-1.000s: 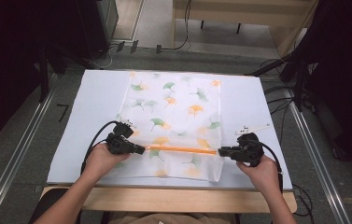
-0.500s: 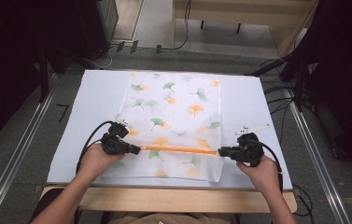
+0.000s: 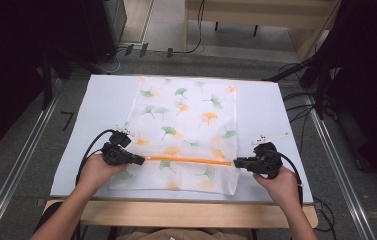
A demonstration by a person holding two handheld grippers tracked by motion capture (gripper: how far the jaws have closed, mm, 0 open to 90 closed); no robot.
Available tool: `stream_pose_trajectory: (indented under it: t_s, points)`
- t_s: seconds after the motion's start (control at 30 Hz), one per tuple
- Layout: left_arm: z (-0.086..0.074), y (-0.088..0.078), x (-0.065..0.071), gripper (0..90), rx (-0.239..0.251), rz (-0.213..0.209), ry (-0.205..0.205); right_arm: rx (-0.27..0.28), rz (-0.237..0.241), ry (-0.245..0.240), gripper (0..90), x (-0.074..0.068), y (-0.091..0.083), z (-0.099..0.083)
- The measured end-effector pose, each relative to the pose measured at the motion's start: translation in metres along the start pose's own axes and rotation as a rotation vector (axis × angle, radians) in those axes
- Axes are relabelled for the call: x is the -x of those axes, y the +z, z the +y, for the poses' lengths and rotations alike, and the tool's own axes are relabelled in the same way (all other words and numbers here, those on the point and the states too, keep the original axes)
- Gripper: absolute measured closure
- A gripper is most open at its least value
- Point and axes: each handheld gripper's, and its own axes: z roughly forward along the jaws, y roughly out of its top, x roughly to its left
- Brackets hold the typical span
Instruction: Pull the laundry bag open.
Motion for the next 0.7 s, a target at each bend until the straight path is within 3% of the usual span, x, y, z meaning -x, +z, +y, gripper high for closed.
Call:
stream_pose_trajectory:
  t_s: [0.43,0.7]
  points:
    - [-0.003,-0.004,-0.005,90.0,0.004,-0.002,-0.012,-0.004,0.000,-0.006,85.6,0.000,0.001,0.000]
    - [-0.011,-0.014,-0.017,90.0,0.010,0.012,-0.039,-0.007,0.002,-0.003,85.5,0.000,0.002,0.000]
